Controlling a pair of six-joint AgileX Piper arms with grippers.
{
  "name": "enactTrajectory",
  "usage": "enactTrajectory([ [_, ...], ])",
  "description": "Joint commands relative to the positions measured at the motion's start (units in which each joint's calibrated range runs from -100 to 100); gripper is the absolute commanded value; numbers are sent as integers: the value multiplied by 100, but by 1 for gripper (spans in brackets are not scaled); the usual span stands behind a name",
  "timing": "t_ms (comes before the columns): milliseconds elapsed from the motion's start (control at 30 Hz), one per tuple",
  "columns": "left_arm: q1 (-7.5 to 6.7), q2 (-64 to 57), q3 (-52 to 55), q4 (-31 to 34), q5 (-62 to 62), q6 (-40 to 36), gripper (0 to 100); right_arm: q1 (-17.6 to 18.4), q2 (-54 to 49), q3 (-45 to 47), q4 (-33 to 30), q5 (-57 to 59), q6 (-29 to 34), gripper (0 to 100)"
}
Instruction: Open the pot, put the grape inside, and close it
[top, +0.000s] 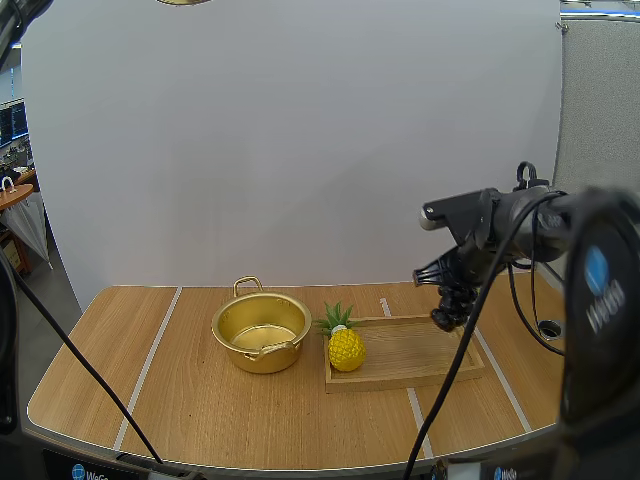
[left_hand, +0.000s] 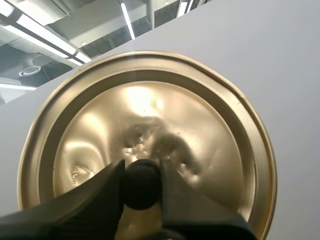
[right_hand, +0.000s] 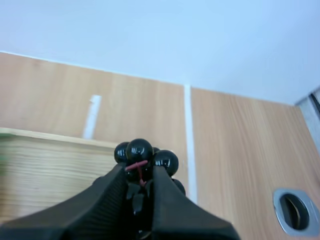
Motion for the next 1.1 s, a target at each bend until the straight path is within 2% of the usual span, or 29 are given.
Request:
enactTrajectory([
  [0, -19, -15, -52, 0, -267, -30, 0, 292, -235, -298, 40, 659, 6, 0],
  [100, -19, -15, -52, 0, -267, -30, 0, 599, -246, -810, 321, 1611, 6, 0],
  [233, -19, -15, -52, 0, -267, -30, 0, 967, -246, -1328, 716, 2235, 6, 0],
  [467, -19, -15, -52, 0, -267, -30, 0, 1747, -196, -1852, 969, 2531, 128, 0],
  [633, -19, -15, -52, 0, -267, -30, 0, 2268, 249, -2166, 969, 2722, 383, 0],
  [800, -19, -15, -52, 0, -267, -30, 0, 2557, 785, -2405, 969, 2761, 420, 0],
  [1067, -19, -15, -52, 0, -267, -30, 0, 2626, 1572, -2771, 969, 2705, 420, 0],
])
